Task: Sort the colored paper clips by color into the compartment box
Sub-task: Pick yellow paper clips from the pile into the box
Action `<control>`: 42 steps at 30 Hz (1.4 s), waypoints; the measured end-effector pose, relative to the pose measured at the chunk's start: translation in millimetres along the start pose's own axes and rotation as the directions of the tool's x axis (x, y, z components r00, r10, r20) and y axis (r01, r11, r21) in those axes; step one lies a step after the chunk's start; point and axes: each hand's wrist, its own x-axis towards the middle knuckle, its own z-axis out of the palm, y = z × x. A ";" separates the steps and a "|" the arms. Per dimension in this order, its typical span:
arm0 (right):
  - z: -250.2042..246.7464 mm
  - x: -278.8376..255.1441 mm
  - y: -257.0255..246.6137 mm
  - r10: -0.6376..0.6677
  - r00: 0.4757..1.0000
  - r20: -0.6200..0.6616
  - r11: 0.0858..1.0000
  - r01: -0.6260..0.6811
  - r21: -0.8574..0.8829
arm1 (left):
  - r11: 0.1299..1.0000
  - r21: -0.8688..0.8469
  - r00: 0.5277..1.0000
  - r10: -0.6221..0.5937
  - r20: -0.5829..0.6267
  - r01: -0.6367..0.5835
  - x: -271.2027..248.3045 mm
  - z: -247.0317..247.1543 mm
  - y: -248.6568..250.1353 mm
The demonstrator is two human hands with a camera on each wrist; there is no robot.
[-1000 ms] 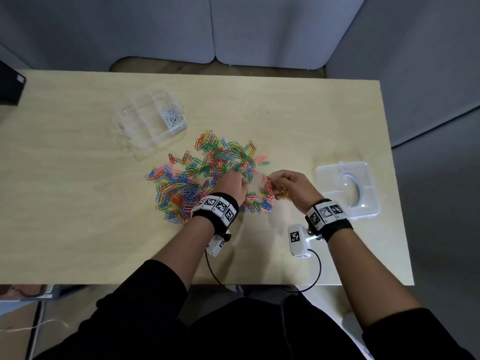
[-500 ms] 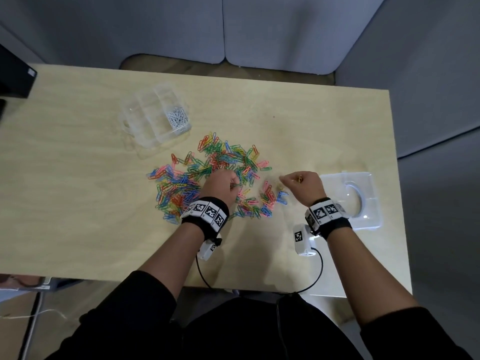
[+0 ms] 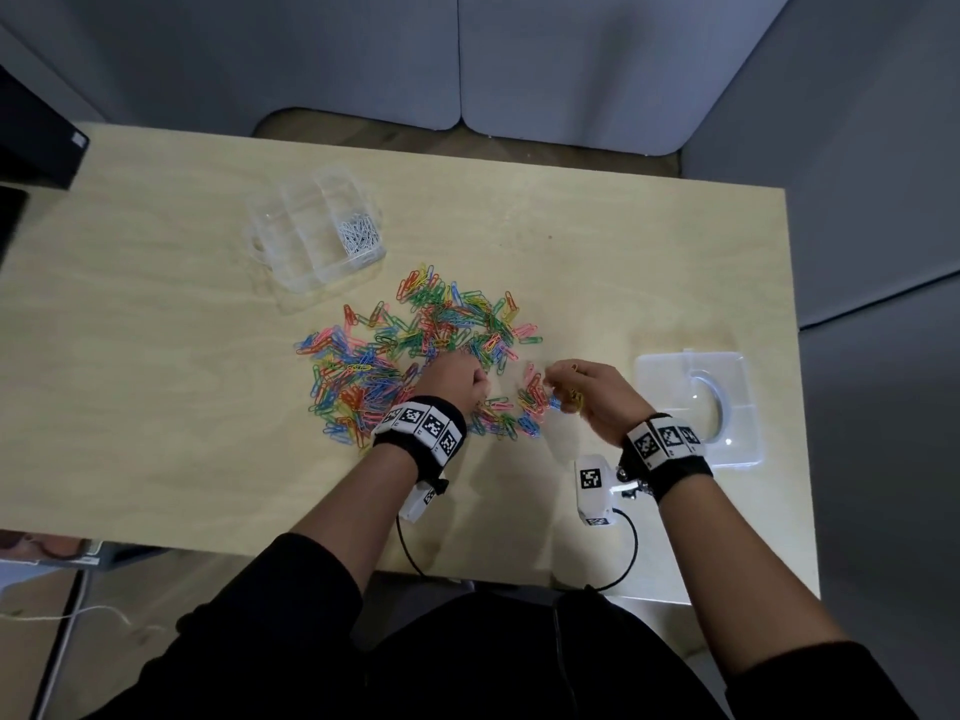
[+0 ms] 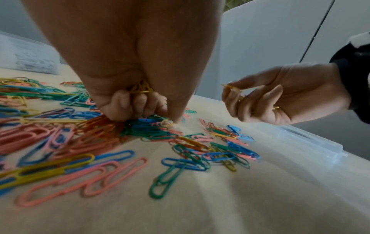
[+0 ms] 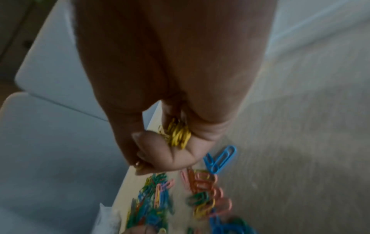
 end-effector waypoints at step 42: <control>32.2 6.9 20.8 -0.353 0.935 -0.010 0.433 0.154 -0.888 | 0.986 -0.165 0.988 -0.009 -0.154 -0.017 29.0 -33.8 -42.0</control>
